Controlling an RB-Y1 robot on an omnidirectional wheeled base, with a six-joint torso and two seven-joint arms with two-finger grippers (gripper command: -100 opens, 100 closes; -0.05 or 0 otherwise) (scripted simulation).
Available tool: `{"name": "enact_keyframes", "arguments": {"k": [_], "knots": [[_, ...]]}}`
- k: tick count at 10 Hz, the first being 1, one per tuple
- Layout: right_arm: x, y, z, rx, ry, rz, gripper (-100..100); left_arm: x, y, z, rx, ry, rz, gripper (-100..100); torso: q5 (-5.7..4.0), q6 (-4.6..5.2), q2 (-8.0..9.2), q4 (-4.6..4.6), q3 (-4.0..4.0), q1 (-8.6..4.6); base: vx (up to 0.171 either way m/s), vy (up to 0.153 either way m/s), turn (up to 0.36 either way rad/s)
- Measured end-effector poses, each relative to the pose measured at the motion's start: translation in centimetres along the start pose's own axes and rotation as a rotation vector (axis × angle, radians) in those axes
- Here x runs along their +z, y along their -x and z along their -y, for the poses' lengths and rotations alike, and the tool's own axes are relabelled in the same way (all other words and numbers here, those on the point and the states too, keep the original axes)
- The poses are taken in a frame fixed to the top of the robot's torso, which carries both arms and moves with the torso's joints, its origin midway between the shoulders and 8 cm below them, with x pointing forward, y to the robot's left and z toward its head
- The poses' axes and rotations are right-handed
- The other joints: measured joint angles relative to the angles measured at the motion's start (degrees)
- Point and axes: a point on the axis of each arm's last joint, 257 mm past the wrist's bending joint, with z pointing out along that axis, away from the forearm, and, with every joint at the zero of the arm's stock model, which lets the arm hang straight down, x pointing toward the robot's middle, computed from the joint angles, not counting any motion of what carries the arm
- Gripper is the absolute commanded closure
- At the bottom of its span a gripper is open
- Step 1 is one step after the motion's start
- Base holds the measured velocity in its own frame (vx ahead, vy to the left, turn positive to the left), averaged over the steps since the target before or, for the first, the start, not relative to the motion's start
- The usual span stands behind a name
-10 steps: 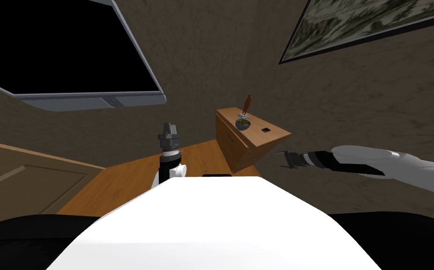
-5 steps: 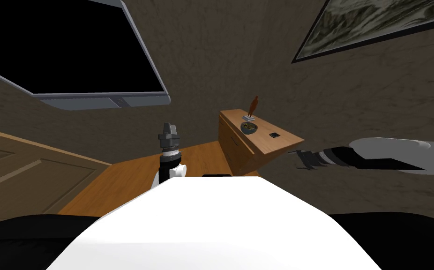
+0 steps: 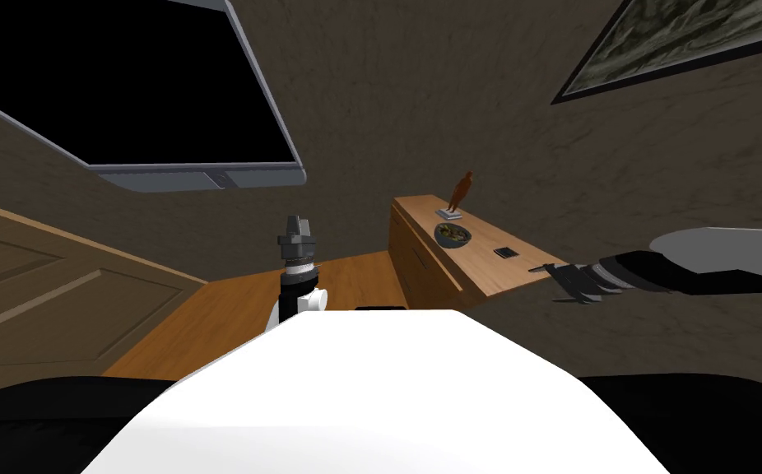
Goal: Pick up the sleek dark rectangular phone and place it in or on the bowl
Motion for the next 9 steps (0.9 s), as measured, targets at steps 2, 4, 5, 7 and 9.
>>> {"name": "enact_keyframes", "arguments": {"k": [2, 4, 5, 7, 9], "knots": [[-0.6, -0.5, -0.7, 0.000, 0.016, -0.015, -100, 0.0, 0.0, 0.0, 0.000, 0.000, 0.000, 0, 0.02, -0.02, 0.36, 0.10, 0.23, 0.04, 0.091, -0.003, 0.116], [-1.4, -1.3, -1.5, 0.008, 0.038, -0.025, -100, 0.0, 0.0, 0.0, 0.000, 0.000, 0.000, 0, 0.01, -0.01, 0.22, 0.07, 0.15, 0.02, 0.135, -0.015, 0.106], [-1.6, -1.5, -1.8, 0.005, 0.049, -0.028, -100, 0.0, 0.0, 0.0, 0.000, 0.000, 0.000, 0, -0.01, 0.01, 0.25, 0.07, 0.15, -0.03, 0.143, -0.027, 0.151], [-2.1, -1.9, -2.5, 0.012, 0.076, -0.036, -100, 0.0, 0.0, 0.0, 0.000, 0.000, 0.000, 0, -0.02, 0.02, 0.26, 0.07, 0.15, -0.02, 0.118, -0.014, 0.100], [-2.4, -2.5, -3.7, 0.021, 0.113, -0.040, -100, 0.0, 0.0, 0.0, 0.000, 0.000, 0.000, 0, 0.00, -0.02, 0.08, 0.03, 0.06, 0.00, 0.197, -0.013, 0.182]]}}
